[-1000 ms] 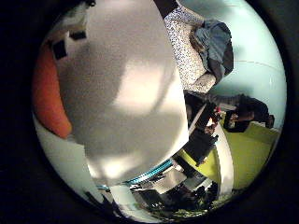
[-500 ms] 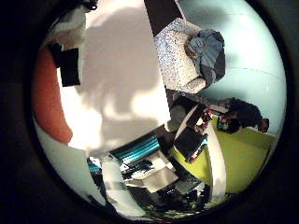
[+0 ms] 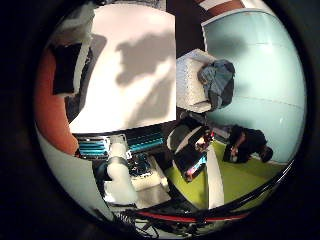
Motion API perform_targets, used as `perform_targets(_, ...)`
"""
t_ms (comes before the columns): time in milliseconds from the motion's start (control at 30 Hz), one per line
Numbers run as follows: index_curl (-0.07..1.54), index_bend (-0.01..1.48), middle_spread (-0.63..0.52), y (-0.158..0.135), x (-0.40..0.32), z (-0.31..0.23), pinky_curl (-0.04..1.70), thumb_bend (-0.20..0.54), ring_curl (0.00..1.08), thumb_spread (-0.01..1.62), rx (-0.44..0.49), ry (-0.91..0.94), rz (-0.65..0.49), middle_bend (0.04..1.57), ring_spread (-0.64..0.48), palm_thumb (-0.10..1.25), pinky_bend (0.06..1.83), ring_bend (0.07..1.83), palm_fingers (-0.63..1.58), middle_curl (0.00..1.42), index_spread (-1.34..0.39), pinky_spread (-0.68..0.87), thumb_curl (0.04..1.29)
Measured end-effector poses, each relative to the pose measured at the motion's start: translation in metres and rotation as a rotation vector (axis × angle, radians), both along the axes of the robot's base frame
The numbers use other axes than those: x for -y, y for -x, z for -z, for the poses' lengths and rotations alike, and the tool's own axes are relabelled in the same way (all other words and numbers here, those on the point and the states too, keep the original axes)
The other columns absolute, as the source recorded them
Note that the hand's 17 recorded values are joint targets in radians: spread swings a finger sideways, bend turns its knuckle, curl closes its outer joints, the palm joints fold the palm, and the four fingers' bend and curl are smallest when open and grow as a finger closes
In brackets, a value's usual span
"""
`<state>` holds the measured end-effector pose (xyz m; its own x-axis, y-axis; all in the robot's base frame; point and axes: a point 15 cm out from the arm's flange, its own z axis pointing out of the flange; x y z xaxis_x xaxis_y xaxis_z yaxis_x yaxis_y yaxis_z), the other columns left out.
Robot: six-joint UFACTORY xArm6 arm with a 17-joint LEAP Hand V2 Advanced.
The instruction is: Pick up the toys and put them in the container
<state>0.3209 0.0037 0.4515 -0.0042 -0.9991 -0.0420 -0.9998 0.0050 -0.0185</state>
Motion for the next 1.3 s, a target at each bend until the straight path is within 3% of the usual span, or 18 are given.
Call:
perform_targets(400, 0.93, 1.06, -0.17, 0.013, -0.122, -0.031, 1.27, -0.011, 0.96, 1.18, 0.052, -0.030, -0.188, 1.28, -0.31, 1.01, 1.12, 1.24, 1.05, 0.91, -0.25, -0.20, 0.56)
perform_targets(767, 0.95, 1.04, -0.18, -0.043, -0.201, -0.010, 1.29, -0.011, 0.98, 1.18, 0.135, -0.062, -0.244, 1.27, -0.31, 1.01, 1.10, 1.22, 1.06, 0.92, -0.25, -0.21, 0.57)
perform_targets(1033, 0.96, 1.03, -0.18, -0.066, -0.227, 0.003, 1.29, -0.016, 0.99, 1.20, 0.156, -0.080, -0.257, 1.26, -0.31, 0.98, 1.09, 1.21, 1.05, 0.92, -0.26, -0.22, 0.56)
perform_targets(1133, 0.93, 0.92, -0.19, -0.069, -0.230, 0.010, 1.21, -0.042, 0.93, 1.19, 0.152, -0.081, -0.258, 1.18, -0.30, 0.85, 1.03, 1.21, 1.03, 0.90, -0.27, -0.25, 0.54)
perform_targets(1233, 0.87, 0.63, -0.19, -0.069, -0.230, 0.013, 1.07, -0.028, 0.82, 1.17, 0.148, -0.080, -0.268, 1.08, -0.30, 0.73, 0.93, 1.19, 0.93, 0.83, -0.31, -0.34, 0.52)
perform_targets(1300, 0.80, 0.38, -0.20, -0.070, -0.228, 0.013, 0.99, -0.021, 0.76, 1.19, 0.148, -0.078, -0.271, 0.96, -0.31, 0.70, 0.88, 1.16, 0.67, 0.78, -0.35, -0.43, 0.49)
